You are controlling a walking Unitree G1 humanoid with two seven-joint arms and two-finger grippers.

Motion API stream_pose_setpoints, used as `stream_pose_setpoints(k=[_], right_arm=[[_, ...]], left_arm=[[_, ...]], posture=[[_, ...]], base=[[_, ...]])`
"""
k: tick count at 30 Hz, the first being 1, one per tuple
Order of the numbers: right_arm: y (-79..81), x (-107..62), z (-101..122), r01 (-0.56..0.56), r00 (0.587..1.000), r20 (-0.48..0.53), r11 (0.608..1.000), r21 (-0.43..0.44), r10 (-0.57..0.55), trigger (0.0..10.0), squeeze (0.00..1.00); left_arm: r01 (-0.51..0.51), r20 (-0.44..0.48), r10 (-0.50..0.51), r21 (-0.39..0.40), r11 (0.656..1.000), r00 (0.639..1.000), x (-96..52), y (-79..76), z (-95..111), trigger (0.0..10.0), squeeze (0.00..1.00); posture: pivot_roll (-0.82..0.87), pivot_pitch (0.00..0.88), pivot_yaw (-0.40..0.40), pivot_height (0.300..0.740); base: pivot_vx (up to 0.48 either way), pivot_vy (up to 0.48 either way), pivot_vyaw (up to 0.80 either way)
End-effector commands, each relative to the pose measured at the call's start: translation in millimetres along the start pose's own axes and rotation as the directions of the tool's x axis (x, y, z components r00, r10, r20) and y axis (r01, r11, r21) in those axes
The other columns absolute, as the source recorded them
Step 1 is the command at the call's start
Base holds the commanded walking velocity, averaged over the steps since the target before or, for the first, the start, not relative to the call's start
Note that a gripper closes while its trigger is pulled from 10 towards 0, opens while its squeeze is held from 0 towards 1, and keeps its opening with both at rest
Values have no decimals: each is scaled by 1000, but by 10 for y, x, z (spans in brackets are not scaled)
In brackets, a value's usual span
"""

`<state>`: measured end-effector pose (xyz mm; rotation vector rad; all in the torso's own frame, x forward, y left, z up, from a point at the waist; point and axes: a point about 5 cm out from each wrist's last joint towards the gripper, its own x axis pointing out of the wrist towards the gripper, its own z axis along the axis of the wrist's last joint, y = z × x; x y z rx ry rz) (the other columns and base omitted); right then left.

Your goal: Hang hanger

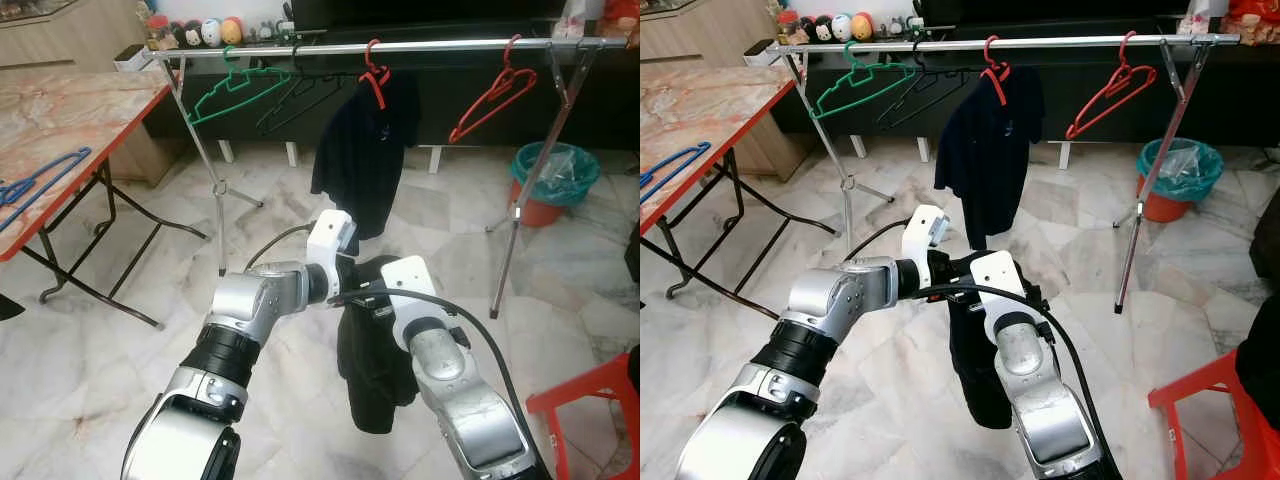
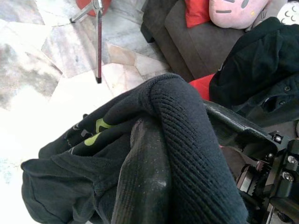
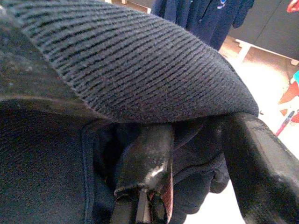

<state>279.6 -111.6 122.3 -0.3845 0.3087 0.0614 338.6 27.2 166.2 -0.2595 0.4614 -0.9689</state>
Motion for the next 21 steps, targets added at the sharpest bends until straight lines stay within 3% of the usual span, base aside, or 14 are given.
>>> stream_pose_setpoints(k=[1, 7, 10, 11, 12, 21], right_arm=[[-259, 42, -297, 132, 980, -140, 989, -73, -141, 10000, 0], [-370, -9, -370, 168, 970, -162, 982, -83, -180, 10000, 0], [-357, -46, -341, 147, 979, -137, 988, -45, -152, 10000, 0], [-303, -74, -298, 96, 990, -105, 995, 33, -92, 10000, 0], [-291, -98, -291, 85, 992, -100, 995, 48, -79, 10000, 0], [-300, -109, -370, 97, 989, -123, 993, 72, -88, 10000, 0]], left_arm=[[48, 27, -48, 11, 999, 998, -47, -57, 65, 10000, 0], [30, 25, -30, 8, 1000, 999, -61, -16, 59, 10000, 0], [21, 23, -21, 4, 1000, 1000, -63, 0, 49, 10000, 0], [17, 22, -17, 3, 1000, 1000, -61, 5, 45, 10000, 0], [17, 20, -17, 2, 1000, 1000, -59, 5, 41, 10000, 0], [42, 19, -43, 6, 999, 999, -50, -40, 70, 10000, 0]], posture=[[-59, 43, 103, 740], [-60, 47, 102, 740], [-61, 51, 104, 740], [-64, 54, 107, 740], [-69, 54, 110, 740], [-69, 56, 113, 740]], base=[[0, 0, 0], [0, 0, 0], [0, 0, 0], [0, 0, 0], [0, 0, 0], [0, 0, 0]])
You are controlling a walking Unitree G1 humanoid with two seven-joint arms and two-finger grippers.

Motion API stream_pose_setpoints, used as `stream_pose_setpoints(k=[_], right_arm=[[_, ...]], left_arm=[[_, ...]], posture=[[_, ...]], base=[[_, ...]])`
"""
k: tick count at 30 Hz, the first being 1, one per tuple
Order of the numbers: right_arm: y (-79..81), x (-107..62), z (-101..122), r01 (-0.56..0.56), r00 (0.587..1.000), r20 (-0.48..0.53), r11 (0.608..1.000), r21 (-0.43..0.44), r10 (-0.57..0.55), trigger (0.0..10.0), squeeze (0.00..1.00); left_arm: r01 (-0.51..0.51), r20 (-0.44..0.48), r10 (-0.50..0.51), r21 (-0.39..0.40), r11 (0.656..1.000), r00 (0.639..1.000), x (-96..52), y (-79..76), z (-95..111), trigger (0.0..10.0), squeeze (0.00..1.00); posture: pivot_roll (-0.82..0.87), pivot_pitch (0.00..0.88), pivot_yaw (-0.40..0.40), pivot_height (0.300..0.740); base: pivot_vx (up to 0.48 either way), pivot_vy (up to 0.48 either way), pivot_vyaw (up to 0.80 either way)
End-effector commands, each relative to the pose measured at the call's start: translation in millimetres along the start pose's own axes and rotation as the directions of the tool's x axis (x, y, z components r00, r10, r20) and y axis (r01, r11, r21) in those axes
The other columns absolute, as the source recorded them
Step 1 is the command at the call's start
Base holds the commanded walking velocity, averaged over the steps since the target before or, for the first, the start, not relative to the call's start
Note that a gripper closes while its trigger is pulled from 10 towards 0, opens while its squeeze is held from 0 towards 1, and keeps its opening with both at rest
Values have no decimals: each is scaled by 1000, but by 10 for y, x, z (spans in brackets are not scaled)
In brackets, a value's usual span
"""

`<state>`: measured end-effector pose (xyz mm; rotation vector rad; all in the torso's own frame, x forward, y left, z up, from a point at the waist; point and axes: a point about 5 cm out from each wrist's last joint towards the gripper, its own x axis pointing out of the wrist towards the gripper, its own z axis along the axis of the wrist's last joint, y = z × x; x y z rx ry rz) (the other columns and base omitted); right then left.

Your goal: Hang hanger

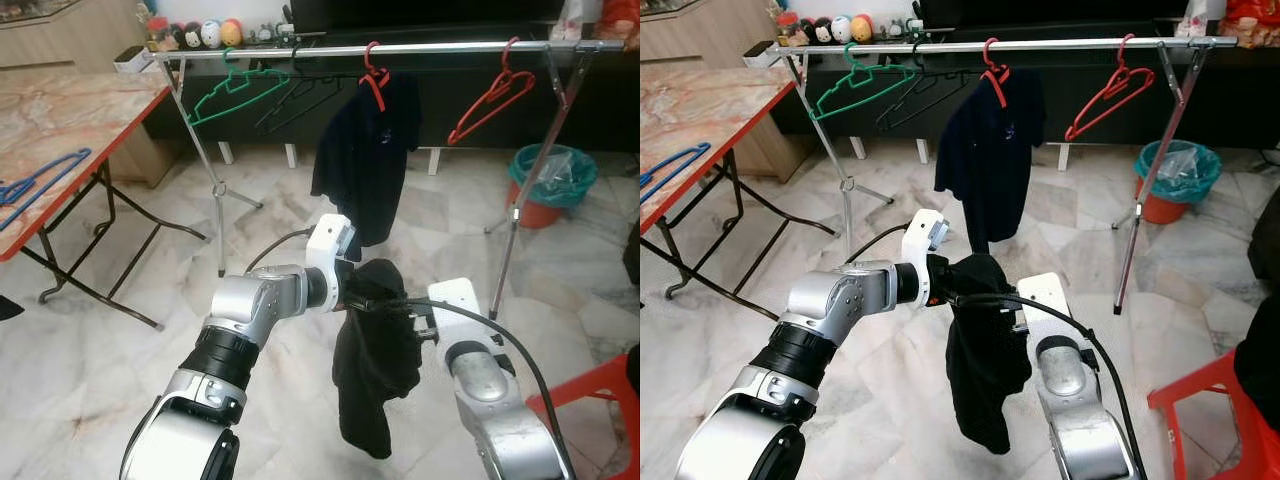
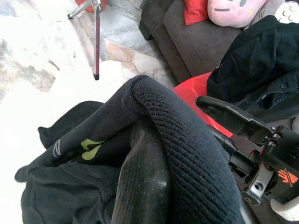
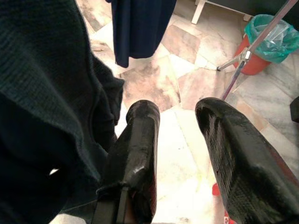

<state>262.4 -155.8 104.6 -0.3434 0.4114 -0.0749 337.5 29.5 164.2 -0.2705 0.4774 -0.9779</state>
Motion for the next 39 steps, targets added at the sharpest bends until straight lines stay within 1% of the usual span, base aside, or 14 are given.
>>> stream_pose_setpoints(k=[1, 7, 10, 12, 14, 18, 25, 28, 29, 30, 31, 33, 35, 39], right_arm=[[31, 2, 5, -18, 1000, 6, 1000, 23, 18, 10000, 0], [54, 6, 27, -45, 998, 35, 998, 50, 43, 10000, 0], [123, -12, 83, -164, 985, 79, 969, 184, 152, 10000, 0], [165, -42, 129, -245, 968, 111, 944, 223, 225, 10000, 0], [172, -55, 140, -269, 961, 118, 937, 223, 248, 10000, 0], [101, -36, 130, -268, 962, 121, 939, 214, 247, 10000, 0], [4, 8, 57, -270, 961, 99, 952, 146, 258, 10000, 0], [-20, -2, 63, -282, 958, 110, 946, 162, 266, 10000, 0], [-33, -23, 95, -297, 952, 134, 936, 191, 275, 10000, 0], [-78, -77, 161, -331, 937, 194, 913, 239, 289, 10000, 0], [-127, -131, 207, -365, 920, 247, 894, 260, 303, 10000, 0], [-140, -147, 215, -376, 914, 262, 889, 262, 310, 10000, 0], [-171, -208, 197, -427, 890, 286, 868, 253, 355, 10000, 0], [-254, -304, 128, -474, 864, 307, 851, 227, 399, 10000, 0]], left_arm=[[33, 28, -34, 22, 999, 999, -33, -56, 93, 10000, 0], [31, 27, -31, 23, 999, 999, -41, -43, 91, 10000, 0], [32, 26, -33, 25, 999, 999, -41, -48, 90, 10000, 0], [33, 26, -34, 25, 999, 999, -38, -48, 91, 10000, 0], [33, 27, -34, 26, 999, 999, -36, -48, 91, 10000, 0], [36, 30, -37, 24, 999, 999, -30, -55, 94, 10000, 0], [41, 32, -42, 26, 999, 999, -32, -63, 99, 10000, 0], [41, 32, -42, 26, 999, 999, -35, -59, 96, 10000, 0], [39, 31, -40, 24, 999, 999, -35, -55, 92, 10000, 0], [36, 28, -37, 22, 999, 999, -32, -46, 78, 10000, 0], [34, 23, -34, 22, 999, 999, -28, -39, 63, 10000, 0], [34, 22, -34, 22, 999, 999, -26, -38, 60, 10000, 0], [36, 21, -36, 22, 999, 999, -19, -45, 57, 10000, 0], [38, 21, -39, 20, 999, 999, -10, -49, 57, 10000, 0]], posture=[[-69, 56, 113, 740], [-62, 55, 113, 740], [-62, 55, 113, 740], [-60, 53, 112, 740], [-61, 53, 110, 740], [-65, 52, 108, 740], [-65, 51, 106, 740], [-59, 50, 105, 740], [-61, 51, 105, 740], [-66, 51, 108, 740], [-68, 51, 108, 740], [-68, 51, 108, 740], [-72, 51, 109, 740], [-75, 51, 107, 740]], base=[[0, 0, 0], [0, 0, 0], [0, 0, 0], [0, 0, 0], [0, 0, 0], [0, 0, 0], [0, 0, 0], [0, 0, 0], [0, 0, 0], [0, 0, 0], [0, 0, 0], [0, 0, 0], [0, 0, 0], [0, 0, 0]])
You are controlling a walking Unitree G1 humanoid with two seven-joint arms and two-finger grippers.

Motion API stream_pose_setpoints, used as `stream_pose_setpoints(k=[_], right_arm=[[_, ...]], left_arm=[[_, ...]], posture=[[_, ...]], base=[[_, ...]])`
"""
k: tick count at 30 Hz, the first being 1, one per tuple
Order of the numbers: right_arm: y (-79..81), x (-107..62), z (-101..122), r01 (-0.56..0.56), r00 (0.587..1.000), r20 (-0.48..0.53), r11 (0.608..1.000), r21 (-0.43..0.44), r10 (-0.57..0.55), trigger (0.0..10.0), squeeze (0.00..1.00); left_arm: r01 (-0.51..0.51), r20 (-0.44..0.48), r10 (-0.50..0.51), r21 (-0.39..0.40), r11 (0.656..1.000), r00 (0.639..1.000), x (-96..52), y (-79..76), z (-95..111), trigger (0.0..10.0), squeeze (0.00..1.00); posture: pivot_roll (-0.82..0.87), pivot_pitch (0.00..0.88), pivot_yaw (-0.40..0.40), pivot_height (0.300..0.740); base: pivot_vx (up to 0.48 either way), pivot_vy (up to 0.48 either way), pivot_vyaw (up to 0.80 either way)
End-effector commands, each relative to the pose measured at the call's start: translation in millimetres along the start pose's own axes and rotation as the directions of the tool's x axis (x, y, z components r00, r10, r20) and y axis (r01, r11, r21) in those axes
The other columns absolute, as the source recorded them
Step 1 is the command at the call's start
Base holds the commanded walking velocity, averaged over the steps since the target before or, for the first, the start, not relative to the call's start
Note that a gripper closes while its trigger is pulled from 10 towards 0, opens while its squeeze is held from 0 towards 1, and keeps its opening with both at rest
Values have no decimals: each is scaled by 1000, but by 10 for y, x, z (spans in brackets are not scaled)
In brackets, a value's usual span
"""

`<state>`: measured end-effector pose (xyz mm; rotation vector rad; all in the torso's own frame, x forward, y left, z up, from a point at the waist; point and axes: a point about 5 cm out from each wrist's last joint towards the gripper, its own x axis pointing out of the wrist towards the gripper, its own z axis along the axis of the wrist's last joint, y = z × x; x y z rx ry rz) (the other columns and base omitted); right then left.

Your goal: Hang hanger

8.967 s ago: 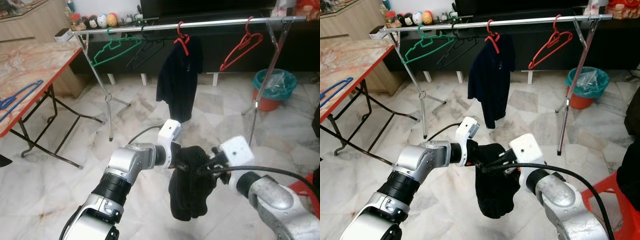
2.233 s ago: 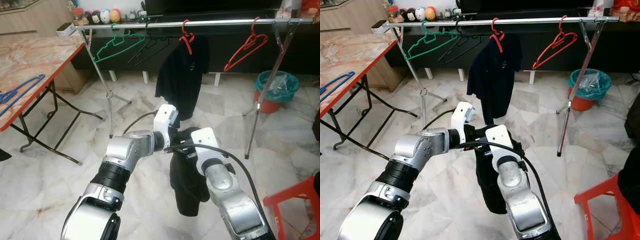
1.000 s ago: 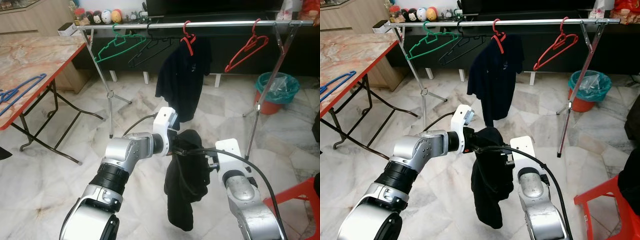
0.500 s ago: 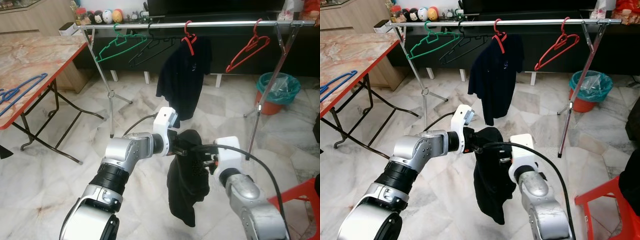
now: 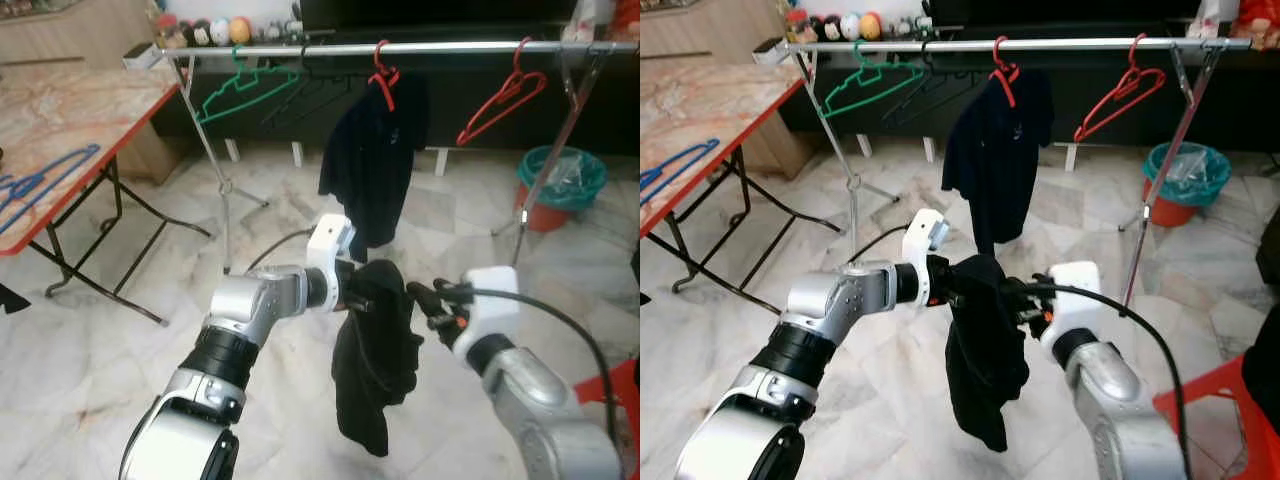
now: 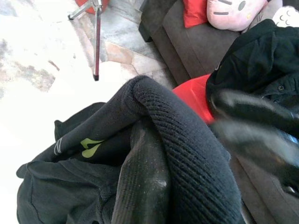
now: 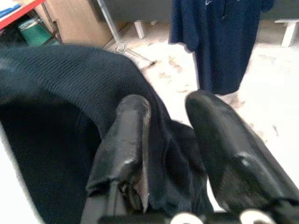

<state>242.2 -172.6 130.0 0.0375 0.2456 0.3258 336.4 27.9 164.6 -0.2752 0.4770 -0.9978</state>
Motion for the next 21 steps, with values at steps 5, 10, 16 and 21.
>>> stream_pose_setpoints(k=[5, 10, 16, 21], right_arm=[[-38, -210, -31, -90, 996, 3, 996, -7, 90, 10000, 0], [-92, -315, -139, -107, 992, -69, 993, -58, 103, 10000, 0], [34, -363, -104, -203, 978, -57, 977, -64, 199, 10000, 0], [159, -279, -103, -245, 969, -47, 967, -69, 242, 10000, 0]], left_arm=[[21, 18, -22, 19, 1000, 1000, -13, -34, 45, 10000, 0], [23, 16, -23, 20, 1000, 1000, -16, -33, 45, 10000, 0], [24, 11, -24, 23, 999, 1000, -6, -39, 37, 10000, 0], [29, 12, -29, 25, 999, 999, 3, -54, 46, 10000, 0]], posture=[[-80, 51, 110, 740], [-80, 53, 114, 740], [-83, 53, 116, 740], [-78, 49, 116, 740]], base=[[0, 0, 0], [0, 0, 0], [0, 0, 0], [0, 0, 0]])
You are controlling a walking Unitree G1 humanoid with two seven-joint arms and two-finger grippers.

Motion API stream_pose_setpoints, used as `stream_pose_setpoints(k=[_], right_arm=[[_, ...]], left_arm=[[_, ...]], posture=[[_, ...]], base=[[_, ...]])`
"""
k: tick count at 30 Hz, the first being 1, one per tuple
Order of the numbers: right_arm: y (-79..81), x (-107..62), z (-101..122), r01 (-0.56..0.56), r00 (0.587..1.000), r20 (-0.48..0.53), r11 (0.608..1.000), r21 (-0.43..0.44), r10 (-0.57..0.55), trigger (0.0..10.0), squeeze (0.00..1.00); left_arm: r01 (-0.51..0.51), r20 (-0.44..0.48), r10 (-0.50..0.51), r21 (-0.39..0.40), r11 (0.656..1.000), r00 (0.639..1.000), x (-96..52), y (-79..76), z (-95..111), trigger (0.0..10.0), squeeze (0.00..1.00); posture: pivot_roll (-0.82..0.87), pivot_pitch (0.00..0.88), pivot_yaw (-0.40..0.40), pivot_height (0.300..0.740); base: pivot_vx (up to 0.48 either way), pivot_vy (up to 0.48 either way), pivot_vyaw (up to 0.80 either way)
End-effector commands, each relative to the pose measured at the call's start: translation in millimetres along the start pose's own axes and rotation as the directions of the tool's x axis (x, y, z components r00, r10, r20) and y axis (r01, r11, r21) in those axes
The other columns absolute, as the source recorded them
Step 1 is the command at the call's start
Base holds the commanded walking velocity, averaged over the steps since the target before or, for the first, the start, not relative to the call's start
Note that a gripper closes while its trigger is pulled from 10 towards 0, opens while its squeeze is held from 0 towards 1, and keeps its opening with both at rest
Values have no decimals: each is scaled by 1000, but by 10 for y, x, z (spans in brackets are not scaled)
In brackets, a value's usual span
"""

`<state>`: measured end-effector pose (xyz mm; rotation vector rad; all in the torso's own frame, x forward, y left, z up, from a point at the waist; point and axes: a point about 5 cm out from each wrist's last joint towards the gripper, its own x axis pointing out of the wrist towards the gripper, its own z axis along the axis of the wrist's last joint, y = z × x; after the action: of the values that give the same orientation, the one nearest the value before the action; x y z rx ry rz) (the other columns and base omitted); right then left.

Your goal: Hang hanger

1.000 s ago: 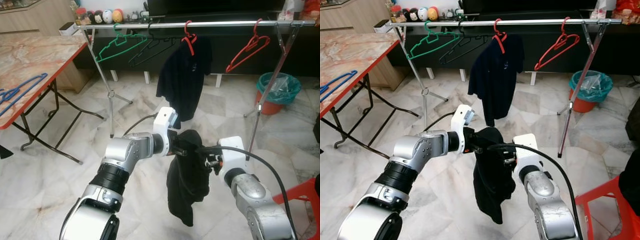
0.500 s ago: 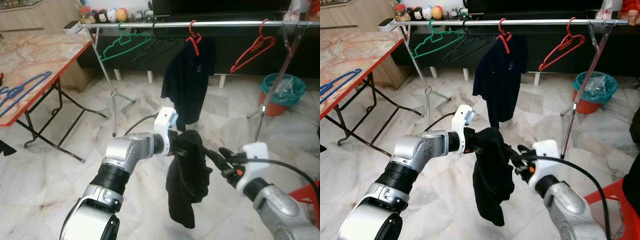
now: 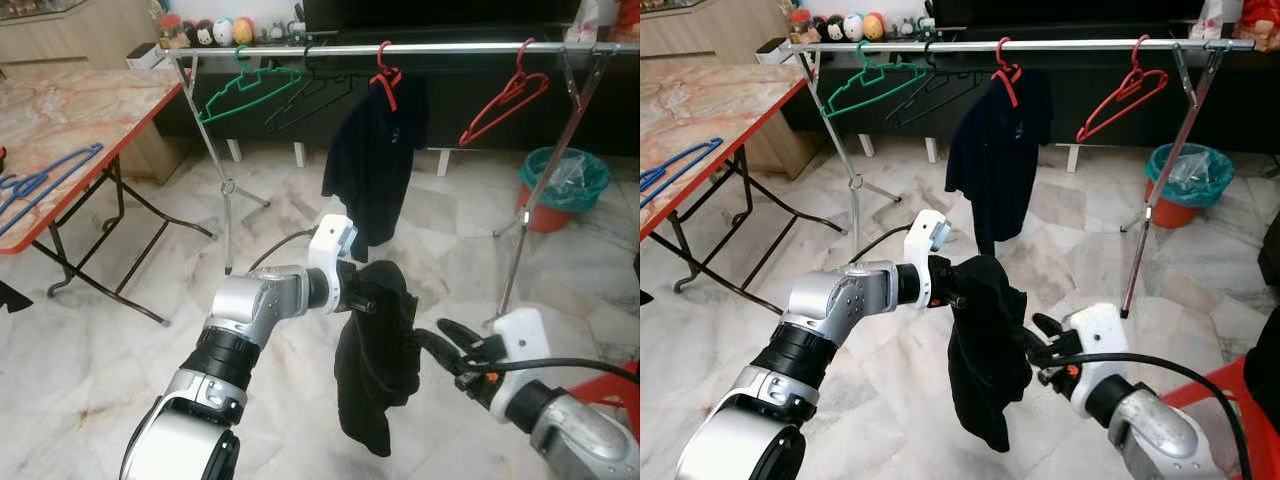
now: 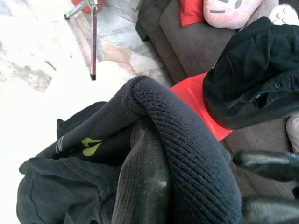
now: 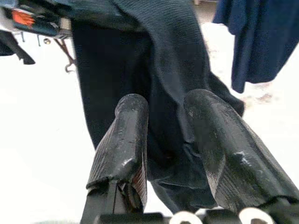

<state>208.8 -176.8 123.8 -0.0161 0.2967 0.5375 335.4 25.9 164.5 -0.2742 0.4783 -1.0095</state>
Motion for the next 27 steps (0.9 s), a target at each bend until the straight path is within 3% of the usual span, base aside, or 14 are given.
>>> stream_pose_setpoints(k=[1, 12, 21, 27], right_arm=[[118, 63, 56, -59, 998, 34, 998, -13, 60, 10000, 0], [114, 179, 23, -38, 999, -7, 996, -75, 38, 10000, 0], [-32, 260, 35, 118, 993, -5, 985, -123, -119, 10000, 0], [20, 309, 29, 88, 996, -1, 990, -113, -89, 10000, 0]], left_arm=[[18, 17, -19, 23, 1000, 1000, -9, -38, 54, 10000, 0], [31, 20, -32, 31, 999, 999, -26, -58, 85, 10000, 0], [48, 16, -49, 37, 998, 999, -34, -81, 95, 10000, 0], [50, 18, -51, 39, 998, 999, -40, -94, 108, 10000, 0]], posture=[[-76, 45, 114, 740], [-70, 33, 109, 740], [-68, 40, 109, 740], [-65, 45, 109, 740]], base=[[0, 0, 0], [0, 0, 0], [0, 0, 0], [0, 0, 0]])
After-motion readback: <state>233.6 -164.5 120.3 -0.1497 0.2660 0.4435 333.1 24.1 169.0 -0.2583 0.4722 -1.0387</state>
